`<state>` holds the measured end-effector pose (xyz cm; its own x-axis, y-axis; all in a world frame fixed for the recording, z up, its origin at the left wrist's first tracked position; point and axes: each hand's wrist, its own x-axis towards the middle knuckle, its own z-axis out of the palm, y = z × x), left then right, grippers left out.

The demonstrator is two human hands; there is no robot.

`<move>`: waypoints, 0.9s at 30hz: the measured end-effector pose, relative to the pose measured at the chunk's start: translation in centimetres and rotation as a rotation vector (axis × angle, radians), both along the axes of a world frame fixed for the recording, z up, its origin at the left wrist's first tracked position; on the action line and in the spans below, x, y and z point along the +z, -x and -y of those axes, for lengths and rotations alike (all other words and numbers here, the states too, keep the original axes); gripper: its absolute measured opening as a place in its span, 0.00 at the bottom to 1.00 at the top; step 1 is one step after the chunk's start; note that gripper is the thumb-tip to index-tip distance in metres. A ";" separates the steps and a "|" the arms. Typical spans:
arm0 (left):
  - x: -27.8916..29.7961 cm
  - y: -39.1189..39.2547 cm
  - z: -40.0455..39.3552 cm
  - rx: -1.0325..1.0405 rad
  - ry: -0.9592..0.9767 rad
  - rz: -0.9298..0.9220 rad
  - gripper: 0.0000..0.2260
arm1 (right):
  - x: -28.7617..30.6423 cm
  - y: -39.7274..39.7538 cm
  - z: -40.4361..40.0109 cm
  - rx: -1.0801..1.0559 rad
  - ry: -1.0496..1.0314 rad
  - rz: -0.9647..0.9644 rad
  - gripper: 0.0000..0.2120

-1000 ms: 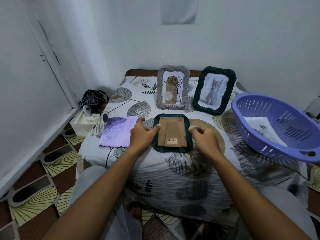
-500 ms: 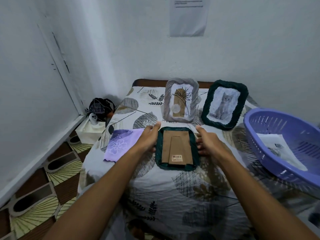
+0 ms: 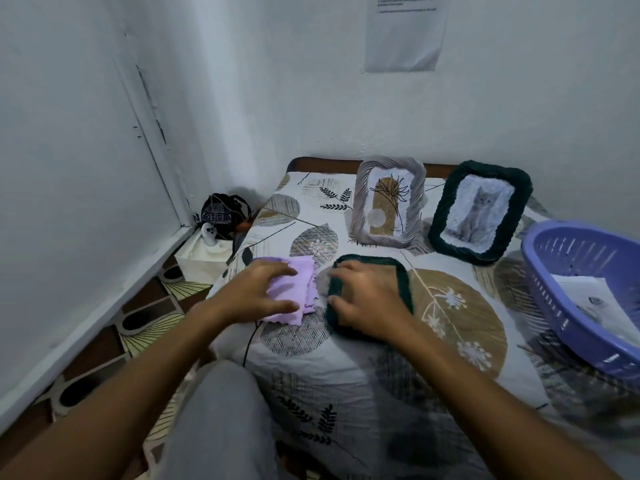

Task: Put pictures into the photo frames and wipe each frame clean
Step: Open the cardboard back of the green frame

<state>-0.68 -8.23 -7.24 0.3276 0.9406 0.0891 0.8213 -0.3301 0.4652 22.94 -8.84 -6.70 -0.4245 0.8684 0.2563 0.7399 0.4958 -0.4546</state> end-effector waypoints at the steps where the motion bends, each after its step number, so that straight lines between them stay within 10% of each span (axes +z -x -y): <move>1: -0.2 1.2 0.3 -0.021 0.027 -0.081 0.47 | -0.2 1.3 0.3 0.101 -0.013 0.073 0.22; 8: -2.4 4.7 0.2 -0.065 0.132 -0.265 0.52 | -1.7 5.9 0.4 0.290 -0.018 0.526 0.25; 20: -2.1 4.8 -2.2 -0.084 0.153 -0.255 0.51 | -2.1 6.8 -1.6 0.269 -0.063 0.521 0.19; 27: -1.4 4.7 -5.7 -0.086 0.155 -0.315 0.31 | -1.9 7.4 -4.3 0.240 -0.039 0.502 0.16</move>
<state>-5.33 -2.49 -8.62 0.3944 0.9029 -0.1708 0.9048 -0.3491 0.2438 15.56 -4.56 -8.63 -0.6874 0.7263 0.0018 0.7252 0.6865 -0.0533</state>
